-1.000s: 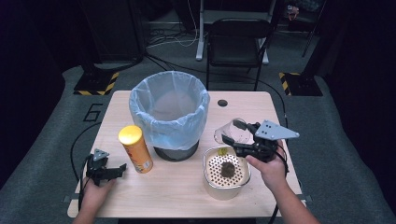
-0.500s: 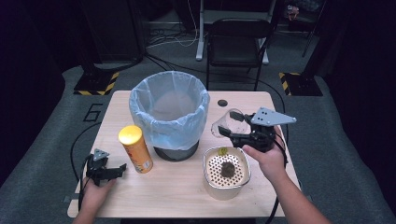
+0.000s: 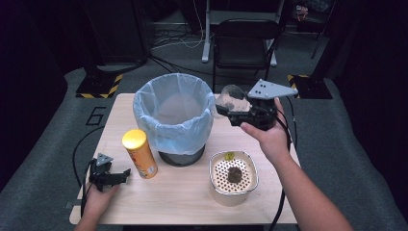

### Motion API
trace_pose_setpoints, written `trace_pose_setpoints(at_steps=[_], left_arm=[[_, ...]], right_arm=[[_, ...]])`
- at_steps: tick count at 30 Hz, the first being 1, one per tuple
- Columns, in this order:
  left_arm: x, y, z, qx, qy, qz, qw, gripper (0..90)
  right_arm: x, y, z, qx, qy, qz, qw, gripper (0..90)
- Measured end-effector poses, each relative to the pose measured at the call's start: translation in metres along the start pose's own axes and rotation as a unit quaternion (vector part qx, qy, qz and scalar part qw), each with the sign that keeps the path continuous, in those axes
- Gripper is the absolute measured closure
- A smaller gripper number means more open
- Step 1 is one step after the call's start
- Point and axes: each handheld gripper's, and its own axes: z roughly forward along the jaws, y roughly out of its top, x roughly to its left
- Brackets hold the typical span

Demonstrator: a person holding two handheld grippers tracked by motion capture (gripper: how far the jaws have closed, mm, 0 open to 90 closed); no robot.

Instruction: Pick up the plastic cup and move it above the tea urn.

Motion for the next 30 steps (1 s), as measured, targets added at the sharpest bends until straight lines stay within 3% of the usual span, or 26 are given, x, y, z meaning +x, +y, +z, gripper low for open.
trace_pose_setpoints(at_steps=[4, 9, 21, 25, 28, 30], left_arm=[[0.000, 0.000, 0.000, 0.002, -0.001, 0.001, 1.0000, 5.6], [-0.001, -0.001, 0.000, -0.004, -0.005, -0.003, 1.0000, 5.6], [-0.001, -0.001, 0.000, -0.003, -0.006, -0.005, 1.0000, 5.9], [-0.001, -0.001, 0.000, -0.002, -0.006, 0.002, 1.0000, 6.2], [-0.001, -0.001, 0.000, -0.004, -0.007, 0.003, 1.0000, 6.3], [-0.001, -0.001, -0.001, -0.003, -0.008, 0.003, 1.0000, 6.3]], right_arm=[[-0.006, 0.021, 0.014, 0.006, -0.003, 0.002, 1.0000, 34.1], [-0.011, 0.035, 0.036, 0.017, 0.009, 0.008, 0.9998, 33.8], [0.006, 0.045, 0.102, 0.027, 0.065, -0.001, 0.9975, 31.8], [0.014, 0.047, 0.119, 0.036, 0.064, -0.010, 0.9972, 31.1], [0.018, 0.045, 0.126, 0.032, 0.075, -0.002, 0.9966, 29.4], [0.020, 0.044, 0.131, 0.031, 0.074, 0.006, 0.9968, 22.9]])
